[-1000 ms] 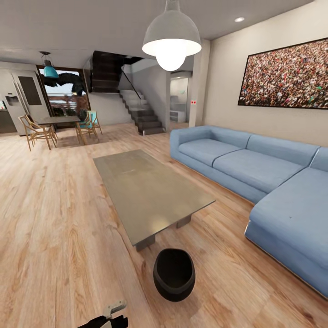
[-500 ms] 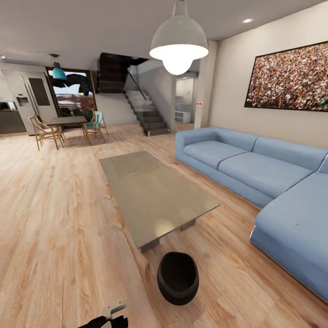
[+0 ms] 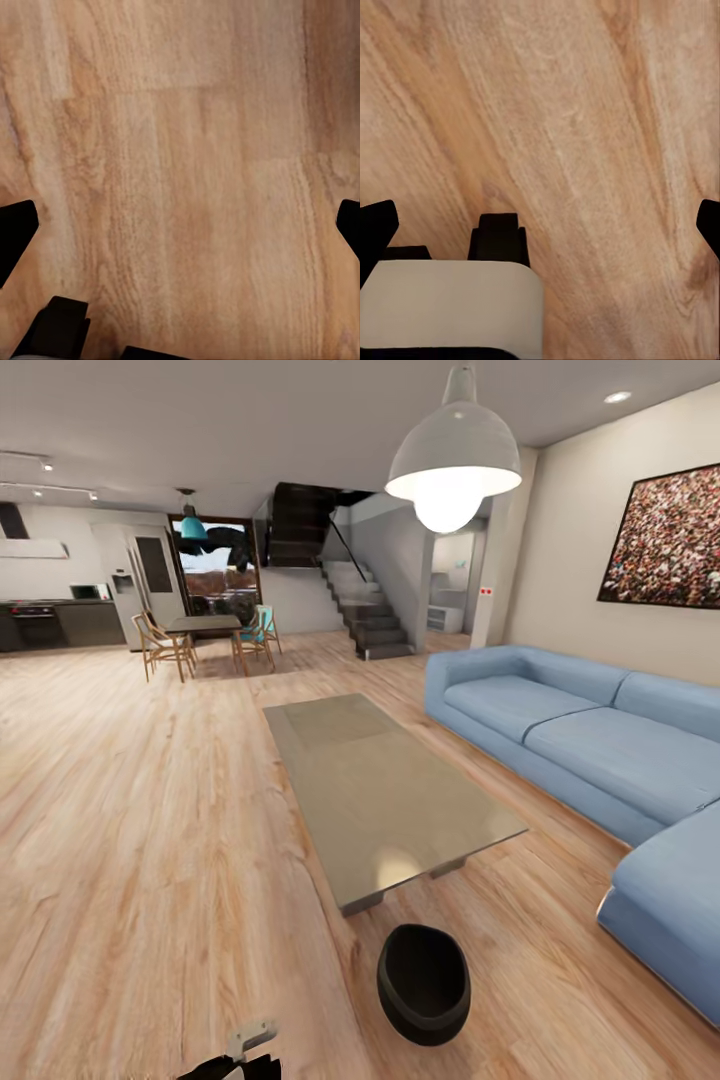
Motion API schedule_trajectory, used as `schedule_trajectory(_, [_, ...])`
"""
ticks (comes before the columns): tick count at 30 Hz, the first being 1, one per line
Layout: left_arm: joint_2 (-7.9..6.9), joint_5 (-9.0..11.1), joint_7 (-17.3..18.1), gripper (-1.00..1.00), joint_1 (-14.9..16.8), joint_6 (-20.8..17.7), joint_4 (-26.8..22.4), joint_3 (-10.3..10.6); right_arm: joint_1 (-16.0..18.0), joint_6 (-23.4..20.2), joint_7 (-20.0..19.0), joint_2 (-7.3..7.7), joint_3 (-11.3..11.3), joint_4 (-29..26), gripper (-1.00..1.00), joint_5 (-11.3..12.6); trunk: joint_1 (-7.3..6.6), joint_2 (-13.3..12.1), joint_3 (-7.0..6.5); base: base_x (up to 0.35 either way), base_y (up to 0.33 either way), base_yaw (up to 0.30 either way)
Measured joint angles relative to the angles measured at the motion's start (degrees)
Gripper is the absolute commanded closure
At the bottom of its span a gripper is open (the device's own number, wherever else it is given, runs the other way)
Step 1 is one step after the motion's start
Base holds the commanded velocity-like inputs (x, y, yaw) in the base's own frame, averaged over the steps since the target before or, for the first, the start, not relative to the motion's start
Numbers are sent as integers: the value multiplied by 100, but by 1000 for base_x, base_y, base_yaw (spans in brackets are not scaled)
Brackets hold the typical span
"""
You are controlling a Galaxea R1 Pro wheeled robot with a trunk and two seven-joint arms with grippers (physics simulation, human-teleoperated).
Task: Place each of the two pumpkins and all three candles from the living room inside a cabinet in the living room (use any cabinet), then make sure every cabinet is closed, and position the cauldron so it is next to a table in the living room.
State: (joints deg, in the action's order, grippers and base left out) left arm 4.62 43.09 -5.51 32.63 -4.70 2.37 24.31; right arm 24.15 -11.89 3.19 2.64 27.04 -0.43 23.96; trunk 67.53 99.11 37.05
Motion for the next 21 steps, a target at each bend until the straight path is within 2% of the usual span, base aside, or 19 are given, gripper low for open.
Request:
schedule_trajectory(4, [0,0,0,-100,0,2,1,0,0,4,-7,-1,5,3,-100,-124,-88,-160,-84,0,0,283])
schedule_trajectory(5, [0,0,0,-100,0,1,0,0,0,5,-8,-3,7,3,-100,-262,-110,-201,-106,0,0,281])
schedule_trajectory(7, [0,0,0,-100,0,0,0,0,0,5,-8,-2,4,3,-100,-327,-154,-281,-149,0,0,276])
schedule_trajectory(21, [0,0,0,-100,0,0,0,0,-9,7,-11,-15,5,3,-100,-402,-461,-842,-466,0,0,262])
